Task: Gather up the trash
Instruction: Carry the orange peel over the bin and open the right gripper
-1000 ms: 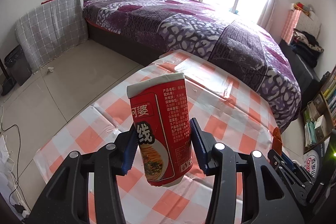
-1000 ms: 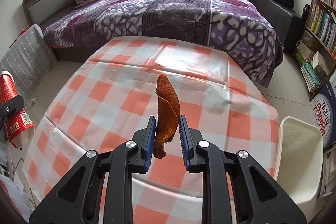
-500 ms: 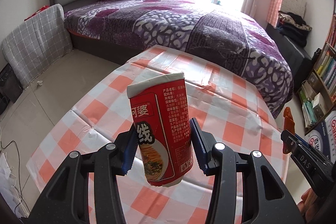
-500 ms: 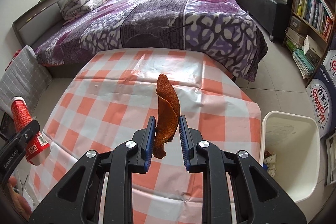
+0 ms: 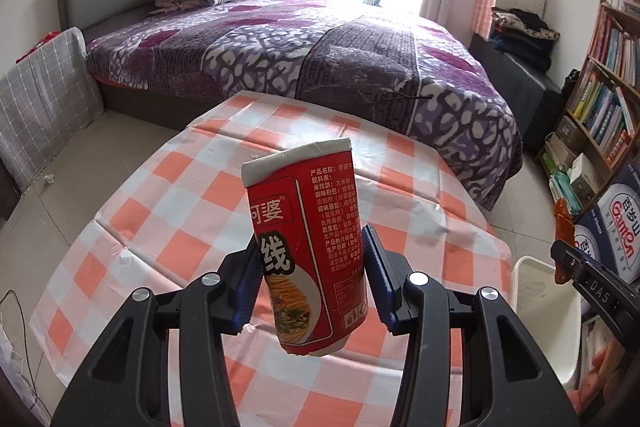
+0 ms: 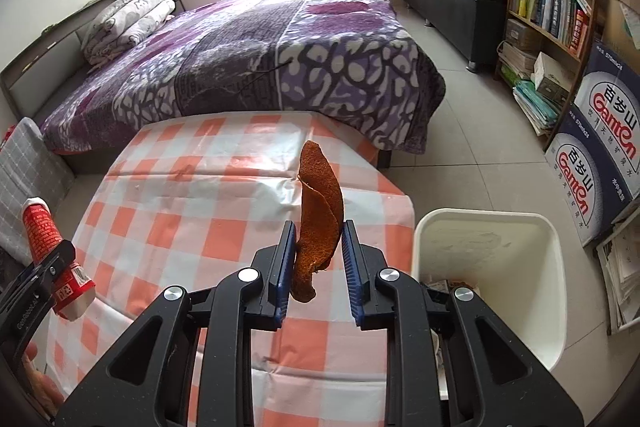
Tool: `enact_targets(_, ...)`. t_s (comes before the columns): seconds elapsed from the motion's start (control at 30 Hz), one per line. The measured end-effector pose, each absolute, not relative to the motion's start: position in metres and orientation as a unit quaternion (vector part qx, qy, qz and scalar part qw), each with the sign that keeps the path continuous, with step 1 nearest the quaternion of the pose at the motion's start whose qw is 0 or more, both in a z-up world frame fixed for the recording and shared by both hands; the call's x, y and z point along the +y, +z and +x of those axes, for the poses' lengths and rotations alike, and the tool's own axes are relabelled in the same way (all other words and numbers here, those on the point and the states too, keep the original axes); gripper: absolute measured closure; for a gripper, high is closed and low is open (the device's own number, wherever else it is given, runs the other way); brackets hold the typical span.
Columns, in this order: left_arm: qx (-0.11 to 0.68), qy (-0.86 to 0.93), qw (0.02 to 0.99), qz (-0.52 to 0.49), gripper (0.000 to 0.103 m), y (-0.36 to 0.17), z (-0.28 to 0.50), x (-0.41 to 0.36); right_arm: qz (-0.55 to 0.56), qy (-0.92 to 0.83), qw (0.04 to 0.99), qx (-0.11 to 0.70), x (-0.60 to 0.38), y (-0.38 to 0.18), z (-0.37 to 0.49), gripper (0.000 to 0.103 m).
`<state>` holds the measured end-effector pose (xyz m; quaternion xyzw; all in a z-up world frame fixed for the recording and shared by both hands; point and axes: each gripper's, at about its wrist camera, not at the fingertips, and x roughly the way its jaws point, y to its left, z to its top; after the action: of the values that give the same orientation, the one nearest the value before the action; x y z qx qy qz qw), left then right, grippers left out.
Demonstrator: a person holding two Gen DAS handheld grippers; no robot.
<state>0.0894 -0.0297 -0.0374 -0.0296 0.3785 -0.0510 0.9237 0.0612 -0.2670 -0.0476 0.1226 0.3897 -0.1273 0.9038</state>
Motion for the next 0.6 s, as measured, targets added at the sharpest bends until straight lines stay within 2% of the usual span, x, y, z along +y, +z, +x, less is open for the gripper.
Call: enact_targets(0.6,0.377,-0.119,0.919,0.020,0.056,-0.045,0.072,-0.102,0.146,-0.253,0.863,0.412,-0.371,-0.051,0.019,0.077)
